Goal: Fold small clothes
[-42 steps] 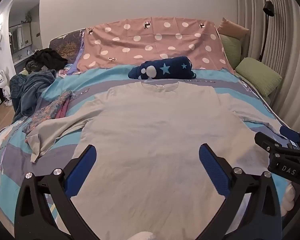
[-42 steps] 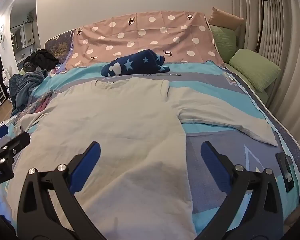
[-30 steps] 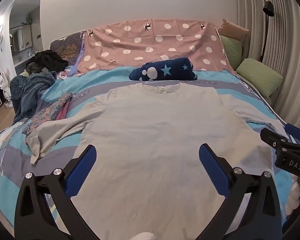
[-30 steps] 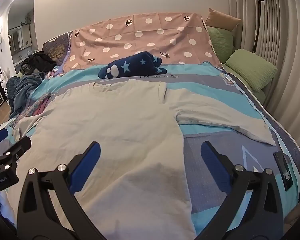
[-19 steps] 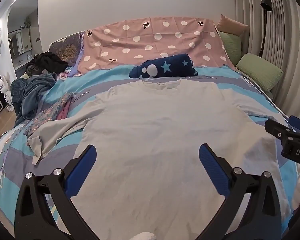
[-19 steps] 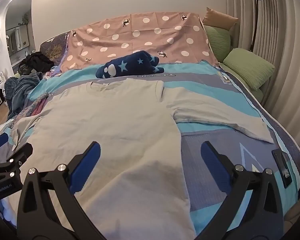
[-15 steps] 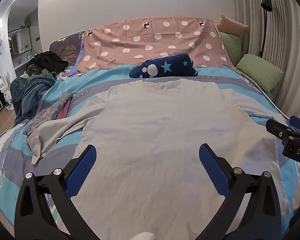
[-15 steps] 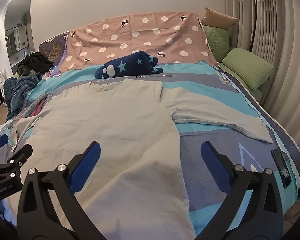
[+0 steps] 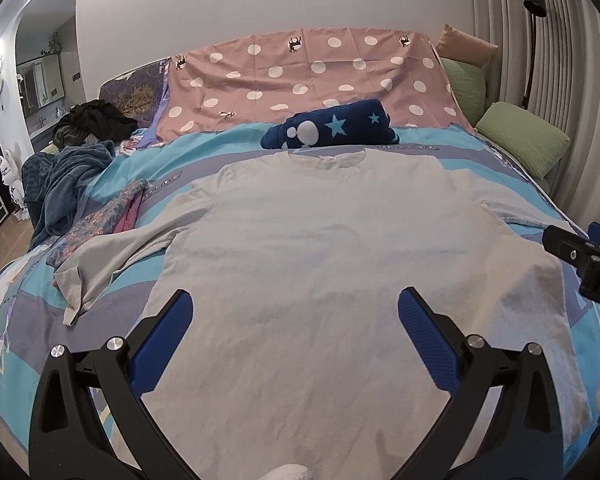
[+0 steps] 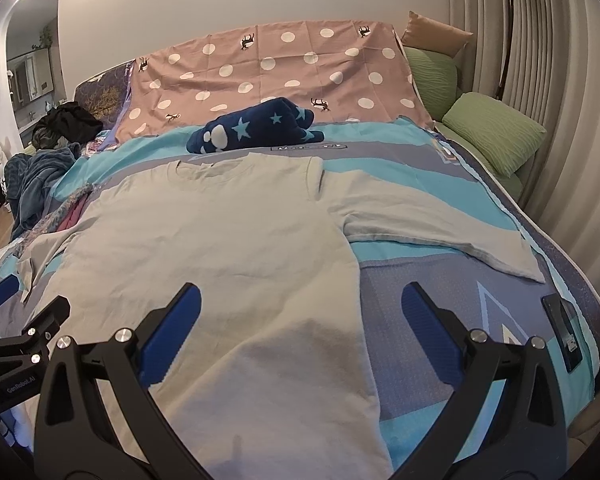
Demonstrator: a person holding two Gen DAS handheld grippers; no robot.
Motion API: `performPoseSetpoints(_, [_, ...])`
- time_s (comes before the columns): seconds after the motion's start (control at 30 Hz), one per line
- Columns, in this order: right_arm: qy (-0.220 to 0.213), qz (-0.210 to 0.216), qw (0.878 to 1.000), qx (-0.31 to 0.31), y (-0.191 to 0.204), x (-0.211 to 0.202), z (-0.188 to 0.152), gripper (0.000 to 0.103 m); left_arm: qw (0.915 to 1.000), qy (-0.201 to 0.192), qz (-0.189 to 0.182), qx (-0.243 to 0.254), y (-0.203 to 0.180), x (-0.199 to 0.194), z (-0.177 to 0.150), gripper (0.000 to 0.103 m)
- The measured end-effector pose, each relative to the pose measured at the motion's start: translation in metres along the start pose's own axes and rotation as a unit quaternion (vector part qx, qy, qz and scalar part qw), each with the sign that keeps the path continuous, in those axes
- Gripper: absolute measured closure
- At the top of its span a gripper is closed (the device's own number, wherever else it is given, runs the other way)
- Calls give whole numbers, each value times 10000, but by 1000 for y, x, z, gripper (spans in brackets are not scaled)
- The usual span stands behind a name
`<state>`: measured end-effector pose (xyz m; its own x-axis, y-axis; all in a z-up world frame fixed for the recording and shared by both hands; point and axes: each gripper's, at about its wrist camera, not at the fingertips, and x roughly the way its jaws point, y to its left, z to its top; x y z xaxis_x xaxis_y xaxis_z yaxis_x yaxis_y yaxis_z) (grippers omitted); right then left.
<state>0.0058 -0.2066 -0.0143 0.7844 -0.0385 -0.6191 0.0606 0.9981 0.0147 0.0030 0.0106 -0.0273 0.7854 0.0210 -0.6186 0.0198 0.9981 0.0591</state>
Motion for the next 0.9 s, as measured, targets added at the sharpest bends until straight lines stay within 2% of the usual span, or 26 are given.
performPoseSetpoints(0.5, [-2, -4, 10000, -17, 1, 0, -2, 2, 9999, -42, -98, -36, 2, 3, -7, 1])
performPoseSetpoints(0.7, [23, -4, 10000, 32, 2, 2, -3, 2, 9989, -2, -264, -396, 7, 2, -6, 1])
performPoseSetpoints(0.9, [182, 27, 9997, 173, 1, 11, -5, 2, 9998, -34, 25, -216, 6, 5, -8, 1])
